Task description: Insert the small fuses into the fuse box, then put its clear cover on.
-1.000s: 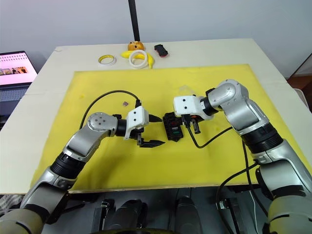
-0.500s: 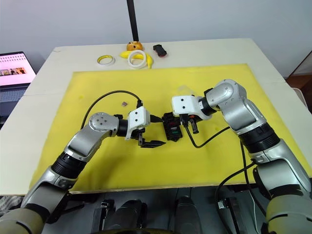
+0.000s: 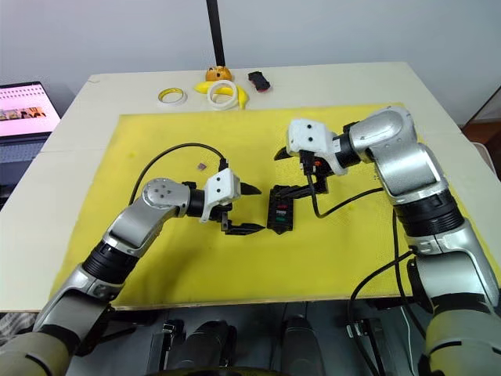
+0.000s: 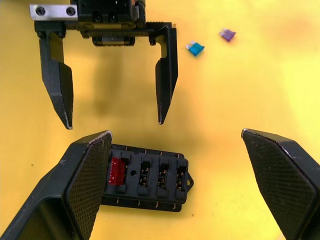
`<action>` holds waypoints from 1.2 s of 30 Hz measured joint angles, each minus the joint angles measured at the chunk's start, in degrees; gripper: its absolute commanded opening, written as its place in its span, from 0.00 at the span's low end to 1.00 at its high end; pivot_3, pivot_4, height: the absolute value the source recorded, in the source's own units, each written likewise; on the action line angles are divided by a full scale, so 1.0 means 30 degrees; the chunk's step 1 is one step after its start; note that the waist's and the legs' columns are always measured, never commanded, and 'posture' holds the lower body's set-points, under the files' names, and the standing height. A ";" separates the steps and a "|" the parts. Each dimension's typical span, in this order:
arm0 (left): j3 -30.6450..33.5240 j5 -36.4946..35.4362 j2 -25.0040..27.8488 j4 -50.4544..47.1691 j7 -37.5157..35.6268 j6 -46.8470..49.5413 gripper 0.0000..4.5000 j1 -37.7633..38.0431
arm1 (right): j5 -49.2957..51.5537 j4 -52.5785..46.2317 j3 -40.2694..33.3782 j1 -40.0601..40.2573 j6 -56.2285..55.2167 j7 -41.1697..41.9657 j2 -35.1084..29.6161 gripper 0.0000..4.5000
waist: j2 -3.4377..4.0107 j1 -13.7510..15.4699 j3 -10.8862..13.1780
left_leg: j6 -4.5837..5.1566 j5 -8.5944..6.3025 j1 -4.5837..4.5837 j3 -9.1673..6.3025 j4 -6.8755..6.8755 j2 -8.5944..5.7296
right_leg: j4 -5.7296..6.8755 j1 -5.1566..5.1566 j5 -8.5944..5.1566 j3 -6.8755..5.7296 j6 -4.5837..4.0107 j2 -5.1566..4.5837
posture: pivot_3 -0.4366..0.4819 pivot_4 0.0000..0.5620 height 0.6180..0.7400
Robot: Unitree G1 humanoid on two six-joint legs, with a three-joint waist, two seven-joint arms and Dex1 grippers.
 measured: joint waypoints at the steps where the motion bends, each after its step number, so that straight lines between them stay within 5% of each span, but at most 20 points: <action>1: 0.0009 -0.0056 -0.0025 0.0013 -0.0123 -0.0127 1.00 -0.0006 | 0.0378 -0.0519 -0.0446 0.0970 0.0168 -0.0293 -0.0034 0.99 | 0.0000 0.0015 0.0000 | 0.0000 0.0000 -0.0006 -0.0002 0.0000 -0.0001 | 0.0000 -0.0002 0.0000 -0.0001 0.0000 -0.0003 | 0.48 0.27 1.00; 3: 0.0088 -0.0195 -0.0044 0.0010 -0.0280 -0.0249 1.00 0.0007 | 0.1032 -0.1361 -0.1149 0.2666 0.0357 -0.0979 0.0126 0.99 | 0.0001 -0.0016 0.0000 | 0.0000 0.0000 -0.0006 0.0007 0.0005 -0.0002 | 0.0005 -0.0003 0.0000 -0.0001 0.0000 -0.0006 | 0.48 0.27 1.00; 6: 0.0133 -0.0491 -0.0107 -0.0013 -0.0561 -0.0419 1.00 0.0035 | 0.2124 -0.2439 -0.2408 0.4403 0.0514 -0.2130 0.0537 0.79 | 0.0001 -0.0049 0.0000 | -0.0001 0.0001 0.0002 0.0009 0.0006 0.0005 | 0.0017 -0.0005 0.0000 0.0001 0.0000 0.0000 | 0.48 0.27 1.00; 13: 0.0089 -0.0474 -0.0068 0.0115 -0.0884 -0.1088 1.00 0.0264 | 0.3856 -0.3137 -0.3807 0.7012 0.0251 -0.4019 0.1718 0.00 | 0.0002 -0.0039 0.0000 | -0.0001 0.0001 0.0012 0.0011 0.0007 0.0001 | 0.0021 0.0002 0.0001 0.0003 0.0001 -0.0001 | 0.48 0.27 1.00; 36: 0.0083 -0.0419 -0.0154 0.0561 -0.1006 -0.1176 1.00 -0.0047 | 0.3260 -0.3215 -0.2747 0.8370 -0.1086 -0.5773 0.1590 0.00 | 0.0002 -0.0028 0.0000 | 0.0000 0.0001 0.0020 0.0011 0.0009 -0.0002 | 0.0019 0.0014 0.0001 0.0003 0.0000 0.0000 | 0.48 0.27 1.00</action>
